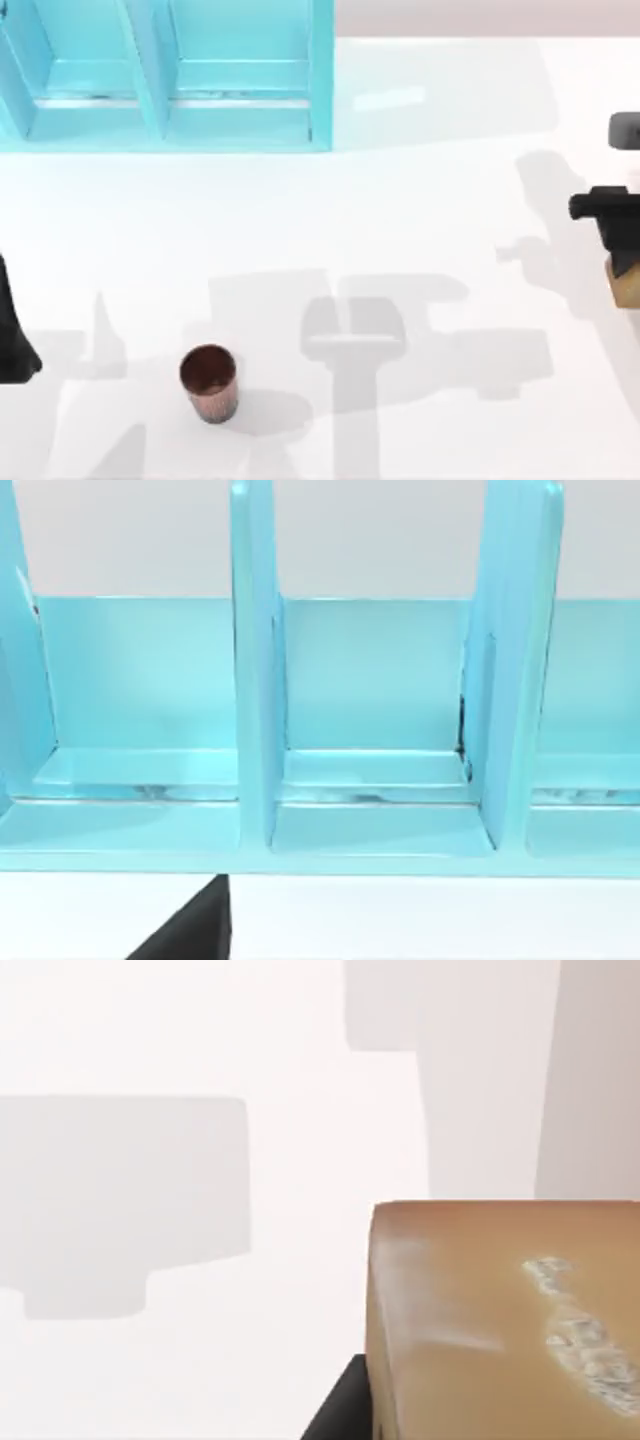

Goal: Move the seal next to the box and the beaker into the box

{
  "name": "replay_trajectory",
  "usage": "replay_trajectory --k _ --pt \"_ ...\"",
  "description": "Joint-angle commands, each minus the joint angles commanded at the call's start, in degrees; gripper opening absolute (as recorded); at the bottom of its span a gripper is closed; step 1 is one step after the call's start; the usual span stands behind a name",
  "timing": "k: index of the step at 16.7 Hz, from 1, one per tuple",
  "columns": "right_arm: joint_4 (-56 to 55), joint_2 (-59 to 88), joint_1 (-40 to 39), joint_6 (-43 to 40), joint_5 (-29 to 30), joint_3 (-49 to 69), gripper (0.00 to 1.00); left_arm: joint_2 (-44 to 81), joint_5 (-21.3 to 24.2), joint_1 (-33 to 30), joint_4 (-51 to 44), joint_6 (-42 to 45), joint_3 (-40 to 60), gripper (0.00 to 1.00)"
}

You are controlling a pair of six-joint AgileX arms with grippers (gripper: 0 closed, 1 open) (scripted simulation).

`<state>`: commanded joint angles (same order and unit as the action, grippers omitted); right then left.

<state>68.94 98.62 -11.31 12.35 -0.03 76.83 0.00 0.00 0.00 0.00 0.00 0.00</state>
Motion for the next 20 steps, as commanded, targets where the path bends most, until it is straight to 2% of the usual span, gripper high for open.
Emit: replay_trajectory --k 4,9,20 --pt "-7.9 0.6 -0.2 0.1 0.0 -5.9 0.0 0.0 0.0 0.0 0.0 0.0 0.0 1.0" --pt "-9.1 1.2 -0.3 0.2 0.0 -7.1 0.0 0.0 0.0 0.0 0.0 0.0 0.0 1.0" --pt "-9.1 1.2 -0.3 0.2 0.0 -7.1 0.83 0.0 0.0 0.0 0.0 0.0 0.0 1.0"
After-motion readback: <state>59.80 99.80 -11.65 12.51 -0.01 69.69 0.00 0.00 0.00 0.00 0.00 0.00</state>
